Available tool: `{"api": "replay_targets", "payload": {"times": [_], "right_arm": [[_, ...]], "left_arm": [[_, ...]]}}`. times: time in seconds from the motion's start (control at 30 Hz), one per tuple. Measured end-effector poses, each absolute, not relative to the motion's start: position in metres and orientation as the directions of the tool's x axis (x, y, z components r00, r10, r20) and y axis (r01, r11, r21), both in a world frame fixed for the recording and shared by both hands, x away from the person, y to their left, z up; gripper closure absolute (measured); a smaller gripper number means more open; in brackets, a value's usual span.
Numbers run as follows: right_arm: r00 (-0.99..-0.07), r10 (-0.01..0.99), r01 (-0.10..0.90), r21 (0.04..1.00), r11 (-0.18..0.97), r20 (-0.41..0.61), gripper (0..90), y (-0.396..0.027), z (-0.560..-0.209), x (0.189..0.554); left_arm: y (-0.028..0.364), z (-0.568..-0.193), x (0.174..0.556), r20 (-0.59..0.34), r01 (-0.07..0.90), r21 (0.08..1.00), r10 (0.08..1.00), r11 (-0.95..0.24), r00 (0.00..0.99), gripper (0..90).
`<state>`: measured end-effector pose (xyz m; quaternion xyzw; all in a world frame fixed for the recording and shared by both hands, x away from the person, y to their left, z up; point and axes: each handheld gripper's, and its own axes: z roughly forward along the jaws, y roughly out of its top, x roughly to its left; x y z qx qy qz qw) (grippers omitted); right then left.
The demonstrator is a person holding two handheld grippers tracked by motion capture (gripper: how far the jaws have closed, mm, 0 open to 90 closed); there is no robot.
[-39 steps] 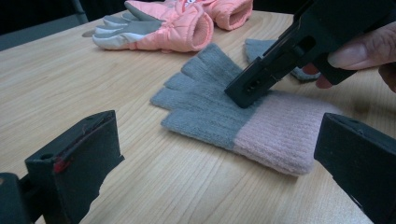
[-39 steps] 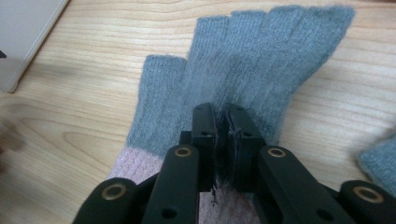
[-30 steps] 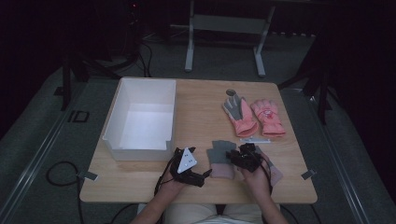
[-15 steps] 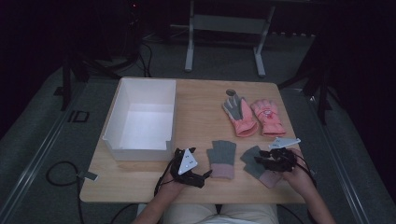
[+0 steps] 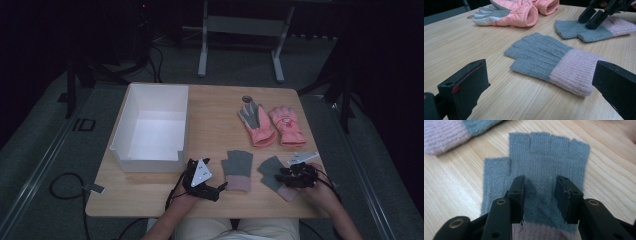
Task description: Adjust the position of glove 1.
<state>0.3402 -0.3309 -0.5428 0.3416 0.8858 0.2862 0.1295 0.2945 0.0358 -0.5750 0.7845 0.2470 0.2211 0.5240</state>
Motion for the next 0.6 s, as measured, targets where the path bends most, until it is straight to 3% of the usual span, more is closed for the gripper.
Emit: {"api": "replay_targets", "payload": {"times": [0.37, 0.6], "right_arm": [[-0.651, 0.757, 0.597, 0.579, 0.555, -0.054, 83.6, -0.319, -0.540, 0.335], [-0.551, 0.834, 0.629, 0.641, 0.439, -0.030, 84.8, -0.317, -0.512, 0.330]], "left_arm": [[0.035, -0.575, 0.294, 0.092, 0.154, 0.931, 0.621, -0.331, 0.778, 0.1], [0.035, -0.575, 0.294, 0.093, 0.152, 0.931, 0.620, -0.332, 0.779, 0.1]]}}
